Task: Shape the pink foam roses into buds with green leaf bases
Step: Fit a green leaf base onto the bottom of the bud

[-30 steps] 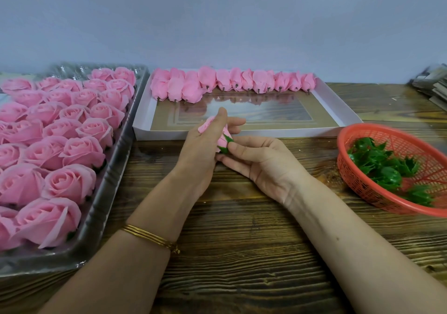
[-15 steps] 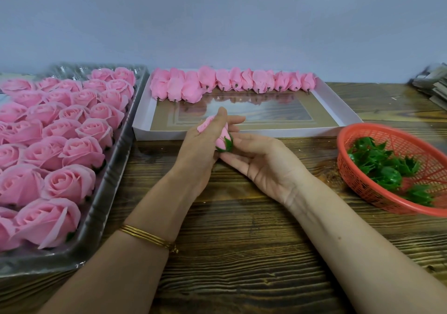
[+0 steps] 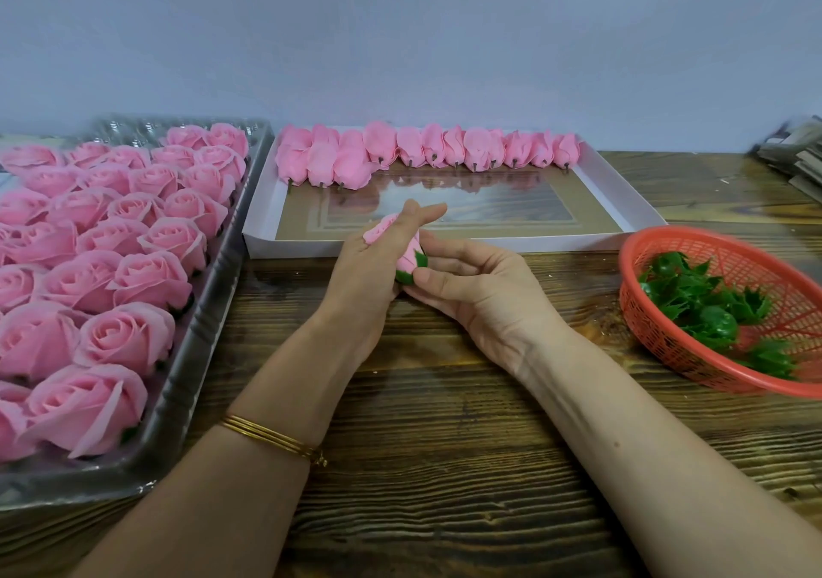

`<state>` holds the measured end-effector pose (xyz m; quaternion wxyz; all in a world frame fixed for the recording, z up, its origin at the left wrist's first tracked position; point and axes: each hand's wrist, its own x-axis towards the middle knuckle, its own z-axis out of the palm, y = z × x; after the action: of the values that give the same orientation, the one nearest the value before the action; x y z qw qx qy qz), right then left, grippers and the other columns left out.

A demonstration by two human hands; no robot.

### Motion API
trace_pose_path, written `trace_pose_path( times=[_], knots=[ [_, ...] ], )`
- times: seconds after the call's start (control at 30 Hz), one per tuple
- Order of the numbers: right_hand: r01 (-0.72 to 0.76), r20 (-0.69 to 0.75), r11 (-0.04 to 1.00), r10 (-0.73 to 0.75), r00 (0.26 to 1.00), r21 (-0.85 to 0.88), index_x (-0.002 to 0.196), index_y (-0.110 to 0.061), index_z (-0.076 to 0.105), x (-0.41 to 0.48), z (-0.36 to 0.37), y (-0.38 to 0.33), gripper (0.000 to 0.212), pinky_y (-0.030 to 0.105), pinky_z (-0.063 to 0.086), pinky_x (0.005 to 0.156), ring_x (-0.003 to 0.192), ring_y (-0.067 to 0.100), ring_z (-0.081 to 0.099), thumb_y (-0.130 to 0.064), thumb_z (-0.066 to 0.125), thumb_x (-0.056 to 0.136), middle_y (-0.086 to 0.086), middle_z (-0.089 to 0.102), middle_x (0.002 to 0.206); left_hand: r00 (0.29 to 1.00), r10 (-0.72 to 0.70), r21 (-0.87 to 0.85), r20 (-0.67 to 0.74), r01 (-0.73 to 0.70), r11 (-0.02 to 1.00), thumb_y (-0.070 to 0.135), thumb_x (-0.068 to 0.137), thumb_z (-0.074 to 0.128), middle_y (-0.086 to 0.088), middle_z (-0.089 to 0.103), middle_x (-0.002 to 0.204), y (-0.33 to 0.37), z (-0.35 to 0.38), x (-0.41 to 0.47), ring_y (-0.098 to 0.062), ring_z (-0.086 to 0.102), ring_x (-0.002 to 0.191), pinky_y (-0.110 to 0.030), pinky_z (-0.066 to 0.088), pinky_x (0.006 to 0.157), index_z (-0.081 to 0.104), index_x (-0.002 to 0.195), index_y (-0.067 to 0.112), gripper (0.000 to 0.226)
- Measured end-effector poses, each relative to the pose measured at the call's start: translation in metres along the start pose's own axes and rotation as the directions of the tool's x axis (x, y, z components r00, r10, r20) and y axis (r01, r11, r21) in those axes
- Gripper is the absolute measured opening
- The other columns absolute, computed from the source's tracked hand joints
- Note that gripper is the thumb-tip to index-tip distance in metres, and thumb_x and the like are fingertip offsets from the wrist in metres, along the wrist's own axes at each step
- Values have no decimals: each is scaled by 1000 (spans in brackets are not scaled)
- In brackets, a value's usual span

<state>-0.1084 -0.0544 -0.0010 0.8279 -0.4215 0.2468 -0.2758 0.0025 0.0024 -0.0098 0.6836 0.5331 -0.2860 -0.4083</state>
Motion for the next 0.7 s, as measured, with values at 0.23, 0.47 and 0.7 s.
trace_pose_path(
  times=[0.23, 0.47, 0.7],
  knots=[
    [74, -9, 982, -77, 997, -174, 100, 7, 65, -1, -1, 1, 33, 34, 56, 87, 83, 24, 66, 20, 65, 70, 18, 69, 90, 999, -16, 4, 35, 16, 1000, 42, 98, 50, -13, 74, 106, -1, -2, 1, -31, 66, 111, -52, 44, 106, 78, 102, 23, 33],
    [89, -2, 974, -91, 996, -209, 101, 9, 65, 0, -2, 4, 31, 38, 57, 86, 85, 29, 65, 20, 66, 72, 20, 67, 88, 995, 4, 31, 102, -8, 999, 38, 101, 45, -13, 75, 104, -1, 0, -2, -27, 70, 103, -42, 53, 96, 71, 108, 17, 35],
    [77, 39, 979, -71, 997, -186, 104, 8, 64, 2, -4, 3, 51, 37, 55, 90, 89, 30, 64, 3, 73, 54, 22, 66, 91, 987, -3, 6, 164, 2, 1000, 38, 101, 43, -15, 74, 102, 1, -1, -2, -27, 72, 96, -37, 57, 91, 71, 108, 14, 37]
  ],
)
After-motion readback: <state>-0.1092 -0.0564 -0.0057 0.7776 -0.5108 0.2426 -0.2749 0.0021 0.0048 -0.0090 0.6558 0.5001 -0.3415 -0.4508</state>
